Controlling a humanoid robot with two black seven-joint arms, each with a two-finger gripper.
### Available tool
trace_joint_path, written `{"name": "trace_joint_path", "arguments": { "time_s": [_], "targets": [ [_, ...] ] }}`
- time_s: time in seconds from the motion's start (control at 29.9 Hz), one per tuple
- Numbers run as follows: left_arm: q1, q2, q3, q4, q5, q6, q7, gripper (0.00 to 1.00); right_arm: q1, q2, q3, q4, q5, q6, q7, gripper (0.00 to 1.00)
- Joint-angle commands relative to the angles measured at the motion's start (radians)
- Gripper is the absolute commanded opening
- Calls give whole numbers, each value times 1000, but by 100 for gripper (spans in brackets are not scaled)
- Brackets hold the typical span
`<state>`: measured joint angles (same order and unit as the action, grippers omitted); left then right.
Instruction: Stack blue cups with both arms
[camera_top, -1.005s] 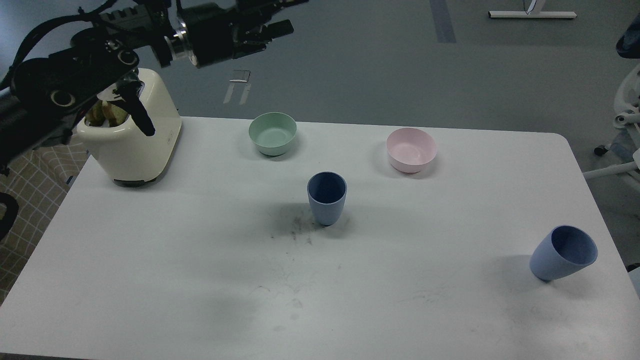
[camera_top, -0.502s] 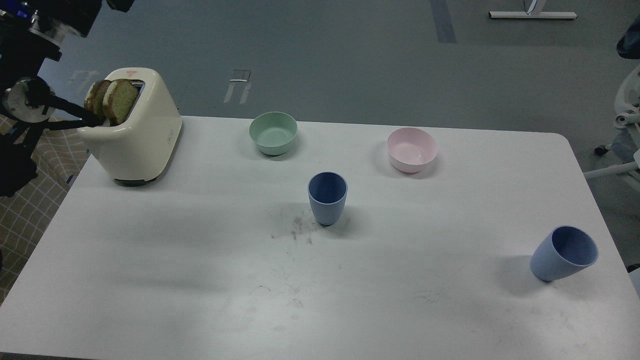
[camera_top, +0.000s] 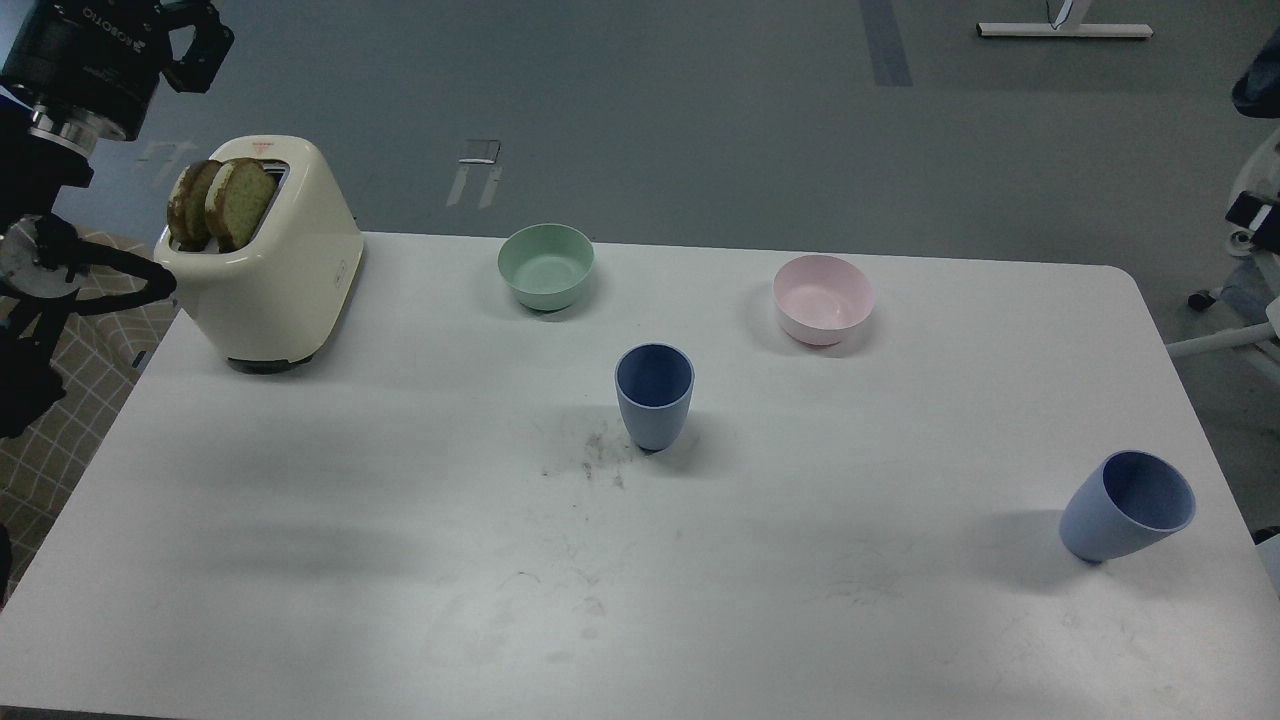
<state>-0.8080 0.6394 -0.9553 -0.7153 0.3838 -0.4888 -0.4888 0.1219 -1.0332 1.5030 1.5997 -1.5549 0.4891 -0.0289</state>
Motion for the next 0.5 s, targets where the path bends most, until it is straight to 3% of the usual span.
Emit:
{"name": "trace_joint_path", "arguments": {
  "time_s": [0.0,0.13,0.47],
  "targets": [
    [4,-6,4,1,1,0,0,98,-2,1,-99,-1,-63,0,0,100],
    [4,-38,10,1,1,0,0,98,-4,5,-214,-1,-154,0,0,100],
    [16,-43,10,1,1,0,0,98,-77,2,-297,3,-206,0,0,100]
  ]
}}
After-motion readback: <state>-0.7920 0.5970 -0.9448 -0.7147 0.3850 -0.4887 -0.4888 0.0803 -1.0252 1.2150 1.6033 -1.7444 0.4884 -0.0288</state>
